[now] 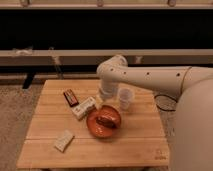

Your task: Pick up the ceramic cup

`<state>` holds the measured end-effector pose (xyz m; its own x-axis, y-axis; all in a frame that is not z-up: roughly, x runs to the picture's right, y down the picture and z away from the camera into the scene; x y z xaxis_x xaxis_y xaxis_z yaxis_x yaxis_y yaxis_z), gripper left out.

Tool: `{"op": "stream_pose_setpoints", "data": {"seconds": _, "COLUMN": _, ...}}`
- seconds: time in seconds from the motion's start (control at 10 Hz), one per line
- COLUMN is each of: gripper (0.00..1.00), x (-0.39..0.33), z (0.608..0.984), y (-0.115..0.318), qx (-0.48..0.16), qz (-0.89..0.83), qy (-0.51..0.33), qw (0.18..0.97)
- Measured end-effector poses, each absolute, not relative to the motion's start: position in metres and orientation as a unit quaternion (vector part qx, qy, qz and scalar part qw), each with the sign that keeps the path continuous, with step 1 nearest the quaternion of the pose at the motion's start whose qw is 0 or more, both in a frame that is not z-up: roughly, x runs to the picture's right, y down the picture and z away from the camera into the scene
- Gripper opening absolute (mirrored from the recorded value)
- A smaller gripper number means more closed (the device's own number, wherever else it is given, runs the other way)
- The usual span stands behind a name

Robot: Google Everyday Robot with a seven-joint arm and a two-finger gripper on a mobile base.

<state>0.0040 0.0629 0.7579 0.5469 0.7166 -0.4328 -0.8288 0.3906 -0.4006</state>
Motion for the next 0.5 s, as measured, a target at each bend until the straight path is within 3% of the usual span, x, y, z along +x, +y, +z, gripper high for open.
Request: {"op": "stream_pose_setpoints", "data": {"seconds": 0.5, "gripper": 0.69, "x": 0.062, "z": 0.772, "y": 0.024, "qx": -0.259, "qz": 0.488, "qy": 0.109, "qw": 0.826}}
